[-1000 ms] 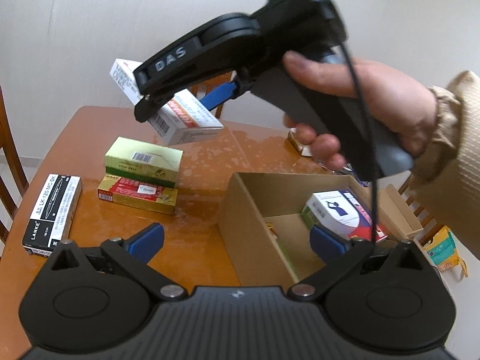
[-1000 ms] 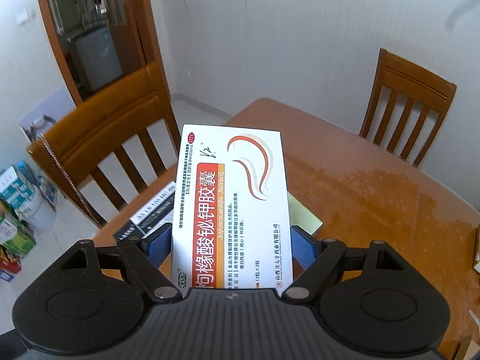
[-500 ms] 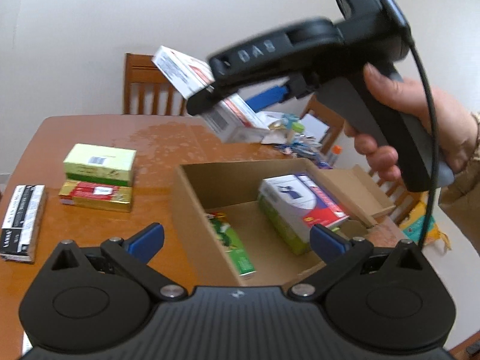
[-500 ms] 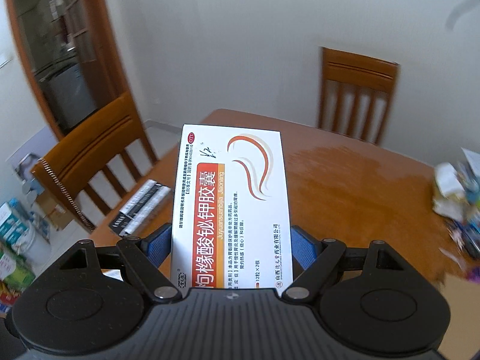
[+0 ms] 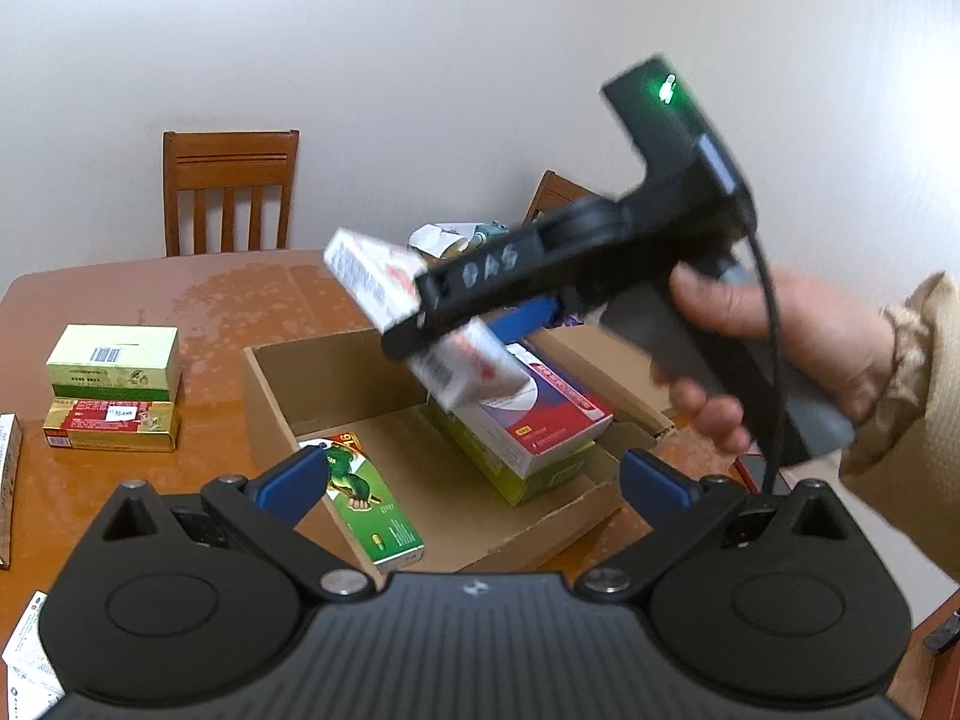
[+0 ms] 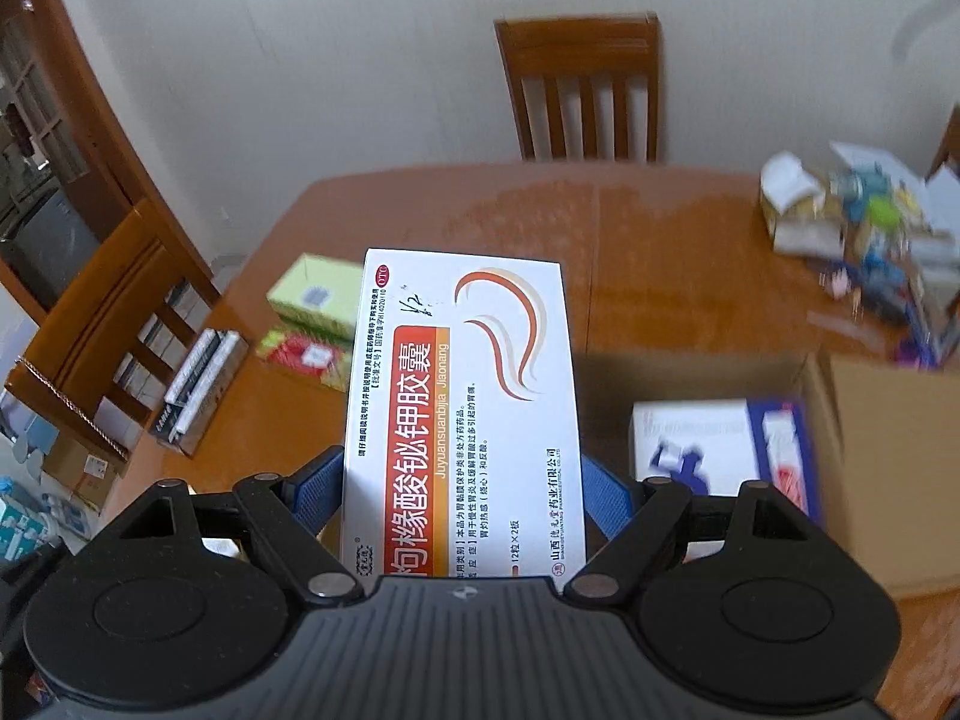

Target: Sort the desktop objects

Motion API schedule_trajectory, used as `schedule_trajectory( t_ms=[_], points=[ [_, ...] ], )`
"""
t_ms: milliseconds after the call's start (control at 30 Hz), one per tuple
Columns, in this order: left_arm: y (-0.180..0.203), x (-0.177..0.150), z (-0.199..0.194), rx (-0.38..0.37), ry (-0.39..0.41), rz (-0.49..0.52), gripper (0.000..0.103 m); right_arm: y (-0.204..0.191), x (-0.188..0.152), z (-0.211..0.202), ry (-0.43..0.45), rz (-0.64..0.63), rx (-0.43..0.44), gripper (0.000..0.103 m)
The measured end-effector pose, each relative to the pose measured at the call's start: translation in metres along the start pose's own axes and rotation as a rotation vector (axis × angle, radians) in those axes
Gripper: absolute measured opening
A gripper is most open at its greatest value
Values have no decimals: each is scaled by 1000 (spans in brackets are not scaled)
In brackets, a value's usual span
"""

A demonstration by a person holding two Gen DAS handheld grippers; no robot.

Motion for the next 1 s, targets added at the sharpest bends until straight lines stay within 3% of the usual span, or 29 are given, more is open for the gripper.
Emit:
schedule_trajectory(
  t_ms=[500,1000],
  points=[
    [-5,-5,2,15,-22,-12,103,37,-62,52,-170,150,-51,86],
    [-10,-7,5,14,-25,-31,103,36,-66,62,-195,172,-98,86]
  ],
)
Point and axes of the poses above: each gripper's, at about its wrist camera, not at the fingertips, and z roughly the way its jaws point, y to its right, x to its top, the point moved 4 cm from there along z, roughly the way its jaws point, and after that the axes turned 10 degrees about y, right-handed, at the moved point
